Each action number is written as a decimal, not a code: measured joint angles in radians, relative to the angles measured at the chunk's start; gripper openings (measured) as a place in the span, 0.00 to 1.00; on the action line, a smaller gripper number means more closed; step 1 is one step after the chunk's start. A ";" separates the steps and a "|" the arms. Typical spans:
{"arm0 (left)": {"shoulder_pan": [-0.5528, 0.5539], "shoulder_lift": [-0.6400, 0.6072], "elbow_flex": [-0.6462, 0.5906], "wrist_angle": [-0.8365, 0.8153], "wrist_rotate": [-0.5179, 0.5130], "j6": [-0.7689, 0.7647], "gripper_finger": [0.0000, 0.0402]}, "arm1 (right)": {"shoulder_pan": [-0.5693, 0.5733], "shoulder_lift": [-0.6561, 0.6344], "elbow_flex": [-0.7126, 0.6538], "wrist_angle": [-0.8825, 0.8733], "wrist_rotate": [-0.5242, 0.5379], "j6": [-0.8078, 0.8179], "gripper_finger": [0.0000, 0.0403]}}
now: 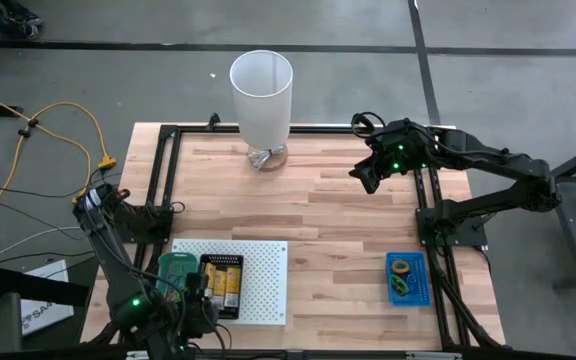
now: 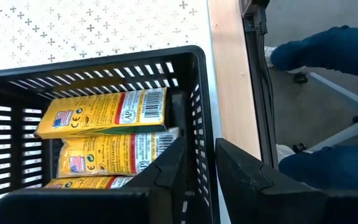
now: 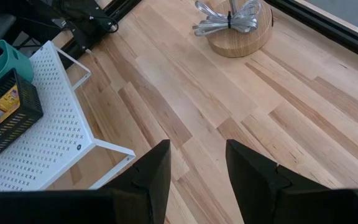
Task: Pick & Place Office Desk Supplies
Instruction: Put the blue bin on the shelf
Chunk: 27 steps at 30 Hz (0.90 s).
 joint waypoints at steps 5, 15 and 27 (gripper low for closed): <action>0.000 -0.007 0.000 0.001 0.002 0.000 0.20 | 0.000 0.000 0.000 0.000 0.000 0.000 0.35; 0.021 -0.019 0.000 0.007 0.001 0.007 0.20 | 0.000 0.000 0.000 0.007 0.000 0.000 0.35; 0.270 -0.097 0.000 0.007 0.006 0.344 0.20 | 0.000 0.000 0.000 0.007 0.000 0.000 0.35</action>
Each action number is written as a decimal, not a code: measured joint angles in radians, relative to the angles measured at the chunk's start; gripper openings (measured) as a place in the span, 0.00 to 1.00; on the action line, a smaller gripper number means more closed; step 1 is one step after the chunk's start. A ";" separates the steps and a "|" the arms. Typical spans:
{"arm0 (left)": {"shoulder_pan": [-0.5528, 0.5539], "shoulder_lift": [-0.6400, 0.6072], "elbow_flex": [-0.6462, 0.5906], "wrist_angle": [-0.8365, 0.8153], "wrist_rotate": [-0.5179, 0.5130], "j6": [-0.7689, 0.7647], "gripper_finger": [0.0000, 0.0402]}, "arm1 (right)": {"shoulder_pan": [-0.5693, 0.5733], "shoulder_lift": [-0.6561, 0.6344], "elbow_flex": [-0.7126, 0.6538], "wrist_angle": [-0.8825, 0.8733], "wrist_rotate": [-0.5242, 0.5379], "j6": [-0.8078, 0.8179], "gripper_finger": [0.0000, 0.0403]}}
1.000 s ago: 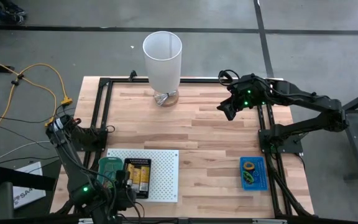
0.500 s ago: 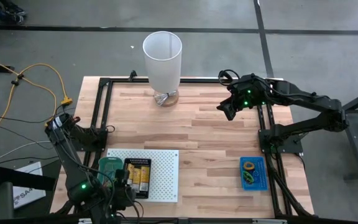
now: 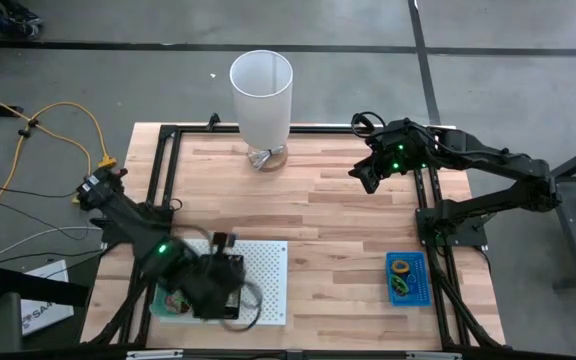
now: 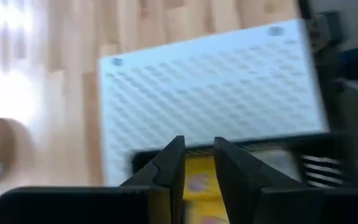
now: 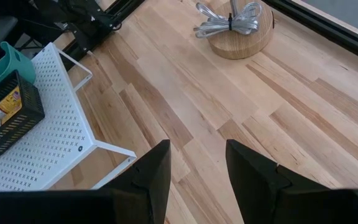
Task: Pick & Place Office Desk Supplies
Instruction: Put the blue bin on the shelf
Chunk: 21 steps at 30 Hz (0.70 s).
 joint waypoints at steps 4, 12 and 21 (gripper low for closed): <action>0.116 -0.003 0.000 0.001 0.003 0.142 0.20 | 0.000 0.000 0.000 0.000 0.000 0.000 0.35; 0.401 0.013 0.000 0.104 0.135 0.401 0.20 | 0.000 0.000 0.000 0.000 0.000 0.000 0.35; 0.676 0.060 -0.002 0.194 0.382 0.613 0.20 | 0.000 0.000 0.000 0.009 0.000 0.000 0.35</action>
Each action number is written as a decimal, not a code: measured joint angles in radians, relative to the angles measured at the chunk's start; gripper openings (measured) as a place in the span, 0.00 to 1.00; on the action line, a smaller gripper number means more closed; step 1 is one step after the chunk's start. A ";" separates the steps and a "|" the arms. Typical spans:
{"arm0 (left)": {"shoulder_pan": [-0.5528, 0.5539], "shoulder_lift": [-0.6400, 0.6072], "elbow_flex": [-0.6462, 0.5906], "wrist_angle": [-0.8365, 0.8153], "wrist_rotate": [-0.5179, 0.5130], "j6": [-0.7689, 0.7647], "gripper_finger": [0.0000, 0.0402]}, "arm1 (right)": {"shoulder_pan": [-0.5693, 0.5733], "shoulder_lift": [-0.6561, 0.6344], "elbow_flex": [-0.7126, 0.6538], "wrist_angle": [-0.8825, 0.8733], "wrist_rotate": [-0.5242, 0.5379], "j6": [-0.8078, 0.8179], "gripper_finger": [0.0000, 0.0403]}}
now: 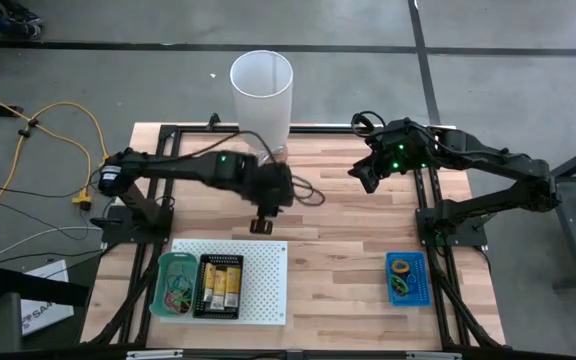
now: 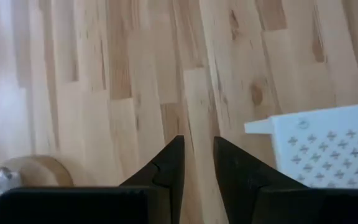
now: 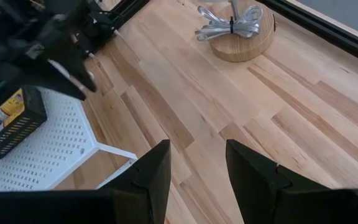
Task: Pick & Place Office Desk Supplies
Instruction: Put the blue bin on the shelf
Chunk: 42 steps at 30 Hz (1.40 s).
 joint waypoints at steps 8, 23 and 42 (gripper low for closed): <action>0.093 0.008 0.001 0.023 0.049 0.045 0.20 | 0.000 0.000 0.000 0.018 0.000 0.000 0.35; 0.105 0.008 0.001 0.043 0.044 0.062 0.20 | 0.000 0.000 0.000 0.021 0.000 0.000 0.35; 0.105 0.008 0.001 0.050 0.044 0.060 0.20 | 0.000 0.000 0.000 0.021 0.000 0.000 0.35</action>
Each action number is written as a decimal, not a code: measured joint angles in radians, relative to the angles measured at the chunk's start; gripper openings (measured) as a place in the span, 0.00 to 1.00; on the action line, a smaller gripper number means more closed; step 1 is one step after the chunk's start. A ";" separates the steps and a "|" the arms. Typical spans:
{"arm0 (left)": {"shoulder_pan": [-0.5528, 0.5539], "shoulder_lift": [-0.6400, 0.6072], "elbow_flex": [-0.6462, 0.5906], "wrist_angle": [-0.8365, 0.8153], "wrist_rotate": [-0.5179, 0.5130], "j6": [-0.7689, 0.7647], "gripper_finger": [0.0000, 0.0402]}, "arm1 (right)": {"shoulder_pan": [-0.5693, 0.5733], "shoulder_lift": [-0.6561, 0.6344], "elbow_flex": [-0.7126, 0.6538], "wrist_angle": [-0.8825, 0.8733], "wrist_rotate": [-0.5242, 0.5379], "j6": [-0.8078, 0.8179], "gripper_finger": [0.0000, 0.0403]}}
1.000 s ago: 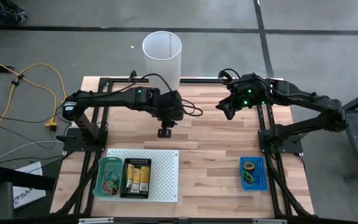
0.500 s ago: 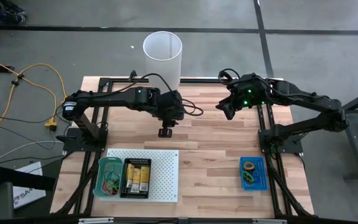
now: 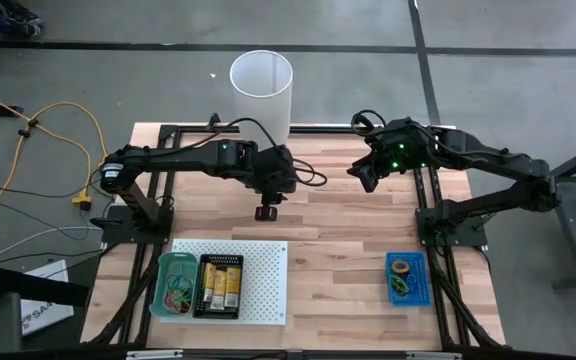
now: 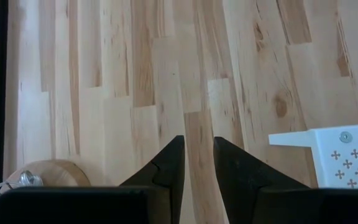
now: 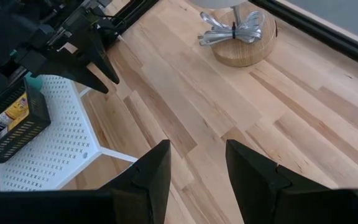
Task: Pick & Place Office Desk Supplies
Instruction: Put the blue bin on the shelf
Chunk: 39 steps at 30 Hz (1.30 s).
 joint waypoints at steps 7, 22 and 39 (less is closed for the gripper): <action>0.000 0.000 0.000 0.000 0.000 0.000 0.20 | 0.000 0.000 0.000 0.086 0.003 0.000 0.35; 0.000 0.000 0.000 0.000 0.000 0.000 0.20 | 0.000 0.000 0.000 0.113 -0.074 -0.099 0.35; 0.000 0.000 0.000 0.000 0.000 0.000 0.20 | 0.059 0.000 0.000 -0.273 -0.226 -0.097 0.35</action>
